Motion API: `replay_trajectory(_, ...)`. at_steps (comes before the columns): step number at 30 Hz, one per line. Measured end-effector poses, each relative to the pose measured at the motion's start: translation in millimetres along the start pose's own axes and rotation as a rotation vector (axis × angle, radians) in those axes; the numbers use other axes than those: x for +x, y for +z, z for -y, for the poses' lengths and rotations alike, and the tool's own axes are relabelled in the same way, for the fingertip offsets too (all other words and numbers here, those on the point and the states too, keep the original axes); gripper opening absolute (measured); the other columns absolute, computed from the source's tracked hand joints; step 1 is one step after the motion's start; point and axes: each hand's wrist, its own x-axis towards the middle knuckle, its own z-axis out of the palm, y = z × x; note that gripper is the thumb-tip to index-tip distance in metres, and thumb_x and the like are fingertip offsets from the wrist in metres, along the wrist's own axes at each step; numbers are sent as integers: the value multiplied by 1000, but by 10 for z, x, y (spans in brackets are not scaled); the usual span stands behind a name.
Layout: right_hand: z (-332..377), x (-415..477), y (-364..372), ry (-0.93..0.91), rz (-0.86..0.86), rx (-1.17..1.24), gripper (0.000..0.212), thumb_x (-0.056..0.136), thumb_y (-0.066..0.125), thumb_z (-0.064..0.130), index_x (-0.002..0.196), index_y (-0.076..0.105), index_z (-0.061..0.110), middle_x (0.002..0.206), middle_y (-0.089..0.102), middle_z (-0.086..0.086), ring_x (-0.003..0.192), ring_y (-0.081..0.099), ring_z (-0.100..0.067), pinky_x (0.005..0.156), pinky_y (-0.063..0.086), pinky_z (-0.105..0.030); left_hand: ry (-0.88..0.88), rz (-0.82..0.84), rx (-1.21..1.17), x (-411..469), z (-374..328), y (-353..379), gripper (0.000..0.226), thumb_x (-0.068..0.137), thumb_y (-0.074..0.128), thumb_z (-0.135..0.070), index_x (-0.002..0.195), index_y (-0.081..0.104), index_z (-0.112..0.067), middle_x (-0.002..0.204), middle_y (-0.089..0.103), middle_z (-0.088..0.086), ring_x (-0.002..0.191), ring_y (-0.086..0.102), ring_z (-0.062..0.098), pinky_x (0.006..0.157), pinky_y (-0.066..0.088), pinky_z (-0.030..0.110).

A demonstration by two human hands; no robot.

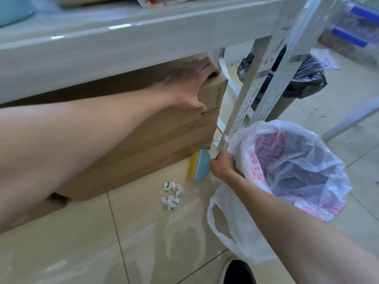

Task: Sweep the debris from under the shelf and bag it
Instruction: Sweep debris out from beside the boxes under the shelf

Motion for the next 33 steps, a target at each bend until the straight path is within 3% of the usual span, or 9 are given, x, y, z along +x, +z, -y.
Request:
replay_trajectory(2,-75,42,-56,-5,-19,-7,9,78,52,13,71,51,6,76,55,-11,71,55,-27,62,40,-28,-15,-6,-33,47,-1,29,93,60,84,-52,137,40,-23,136,39,-3,124,38,19,90,50,45)
replay_trajectory(7,-189,75,-217,-21,-82,-25,7,76,49,13,73,46,7,71,47,-10,61,43,-23,56,35,-26,-54,15,-69,59,-10,100,92,63,84,-45,138,35,-27,138,34,-4,128,33,17,87,46,45)
replay_trajectory(11,-196,42,-353,-51,-69,-131,6,83,54,10,86,57,5,81,55,-12,73,56,-27,59,39,-28,-72,16,-72,59,4,107,90,65,83,-45,138,34,-29,138,33,-5,128,33,17,88,47,45)
replay_trajectory(15,-136,61,-440,-78,-144,-204,3,87,56,8,86,57,6,82,56,-11,76,60,-30,58,40,-28,-58,15,-64,84,-6,120,87,67,81,-45,138,34,-28,138,33,-3,128,32,18,84,46,43)
replay_trajectory(21,32,125,-481,-106,-166,-169,19,90,56,6,106,59,-3,104,63,-19,94,63,-35,64,45,-34,-54,2,-61,100,20,151,86,66,81,-44,136,35,-27,138,33,-2,128,32,19,82,48,41)
replay_trajectory(29,207,307,-419,-166,-257,-35,12,92,48,3,92,60,0,91,60,-16,82,59,-34,68,50,-41,-55,6,-72,101,11,151,85,67,81,-44,135,34,-28,138,32,-4,128,30,17,83,49,41)
replay_trajectory(33,282,534,-338,-150,-297,94,22,91,47,2,69,48,4,73,51,-12,63,47,-27,52,33,-32,-69,3,-80,100,18,151,84,67,81,-44,135,34,-29,138,32,-5,128,29,16,81,49,41)
